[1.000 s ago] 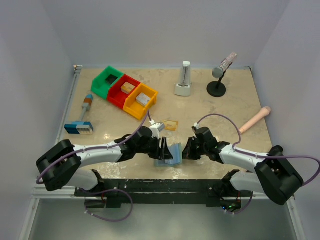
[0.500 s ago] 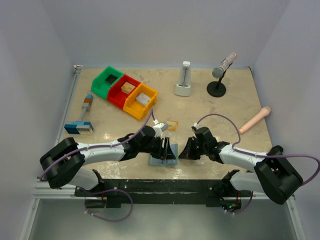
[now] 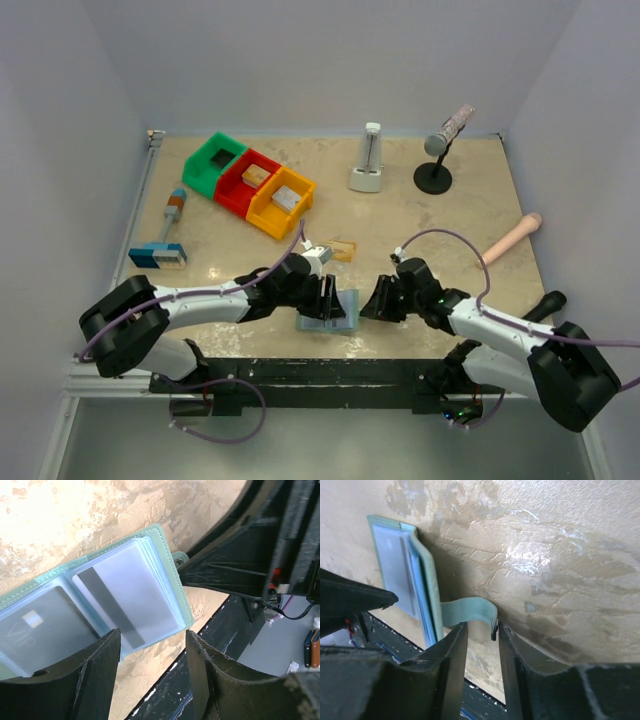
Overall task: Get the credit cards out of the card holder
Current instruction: Remove the credit card from the card holder.
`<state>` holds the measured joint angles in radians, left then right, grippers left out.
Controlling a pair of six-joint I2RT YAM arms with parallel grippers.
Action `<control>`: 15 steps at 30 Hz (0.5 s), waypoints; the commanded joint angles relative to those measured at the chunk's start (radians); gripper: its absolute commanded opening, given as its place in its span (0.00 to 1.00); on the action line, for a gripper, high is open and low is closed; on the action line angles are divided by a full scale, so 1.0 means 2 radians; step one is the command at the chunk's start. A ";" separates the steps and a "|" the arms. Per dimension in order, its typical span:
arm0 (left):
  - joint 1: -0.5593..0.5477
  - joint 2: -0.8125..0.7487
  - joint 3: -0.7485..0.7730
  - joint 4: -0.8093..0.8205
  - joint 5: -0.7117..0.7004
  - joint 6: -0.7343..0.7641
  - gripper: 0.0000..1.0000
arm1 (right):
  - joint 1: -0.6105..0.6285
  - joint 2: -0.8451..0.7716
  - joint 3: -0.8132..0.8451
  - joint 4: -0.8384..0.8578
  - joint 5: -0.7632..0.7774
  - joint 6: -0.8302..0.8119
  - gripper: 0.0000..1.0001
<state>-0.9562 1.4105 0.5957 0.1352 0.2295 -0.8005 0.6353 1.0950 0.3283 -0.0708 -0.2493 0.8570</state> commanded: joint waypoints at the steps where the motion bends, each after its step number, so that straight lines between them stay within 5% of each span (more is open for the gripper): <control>1: -0.001 -0.029 -0.006 0.002 -0.017 0.004 0.59 | 0.003 -0.059 -0.005 -0.031 0.029 0.005 0.38; 6: 0.004 -0.062 -0.018 0.000 -0.022 0.002 0.59 | 0.002 -0.077 0.003 -0.031 0.014 -0.007 0.45; 15: 0.011 -0.087 -0.053 0.001 -0.025 -0.003 0.59 | 0.003 0.017 0.013 0.029 -0.031 -0.012 0.48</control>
<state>-0.9424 1.2652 0.5228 0.1238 0.1955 -0.8013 0.6357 1.0889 0.3332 -0.0952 -0.2718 0.8429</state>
